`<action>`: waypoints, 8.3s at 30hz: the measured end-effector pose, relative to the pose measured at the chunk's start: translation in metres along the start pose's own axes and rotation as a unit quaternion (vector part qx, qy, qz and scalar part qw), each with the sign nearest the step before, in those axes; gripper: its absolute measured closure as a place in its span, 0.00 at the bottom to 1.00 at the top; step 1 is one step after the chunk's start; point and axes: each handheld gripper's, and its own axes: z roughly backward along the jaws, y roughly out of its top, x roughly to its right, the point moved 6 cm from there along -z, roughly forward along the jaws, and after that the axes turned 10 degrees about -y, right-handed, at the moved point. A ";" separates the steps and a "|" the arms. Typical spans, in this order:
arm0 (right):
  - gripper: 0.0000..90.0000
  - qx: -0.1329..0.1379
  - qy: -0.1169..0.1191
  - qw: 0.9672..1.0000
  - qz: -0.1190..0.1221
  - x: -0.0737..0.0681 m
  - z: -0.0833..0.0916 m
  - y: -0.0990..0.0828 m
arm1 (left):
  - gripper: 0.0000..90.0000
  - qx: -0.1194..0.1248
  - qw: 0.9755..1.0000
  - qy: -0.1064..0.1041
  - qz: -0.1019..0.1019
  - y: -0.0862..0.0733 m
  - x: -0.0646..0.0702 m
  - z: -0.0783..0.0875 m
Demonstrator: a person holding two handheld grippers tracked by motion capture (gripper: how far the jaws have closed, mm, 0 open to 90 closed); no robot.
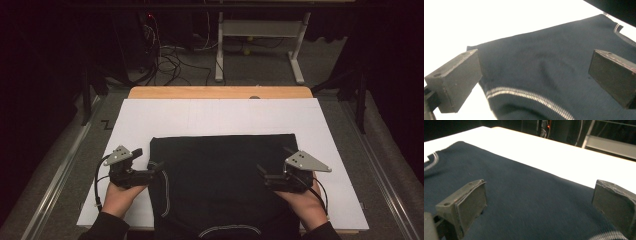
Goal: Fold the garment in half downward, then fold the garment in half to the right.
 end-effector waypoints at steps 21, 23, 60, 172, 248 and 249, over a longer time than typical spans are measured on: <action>0.00 -0.004 0.087 0.995 0.047 -0.106 -0.030 0.018 | 0.00 0.004 1.000 -0.001 -0.005 0.037 -0.025 -0.044; 0.00 -0.004 0.099 0.994 0.049 -0.120 -0.031 0.017 | 0.00 -0.010 1.000 0.006 0.009 0.033 -0.031 -0.047; 0.00 -0.036 0.189 0.979 0.071 -0.217 -0.015 -0.017 | 0.47 -0.124 0.986 0.100 0.056 -0.010 -0.086 -0.075; 0.84 0.016 0.174 0.975 0.139 -0.299 -0.008 0.019 | 0.82 0.032 0.994 0.079 0.062 0.014 -0.079 -0.027; 0.84 0.063 0.151 0.985 0.056 -0.206 0.037 0.014 | 0.82 0.061 0.995 0.075 0.020 0.083 0.002 -0.073; 0.84 0.063 0.147 0.986 0.054 -0.202 0.038 0.013 | 0.82 0.059 0.995 0.074 0.019 0.085 0.004 -0.076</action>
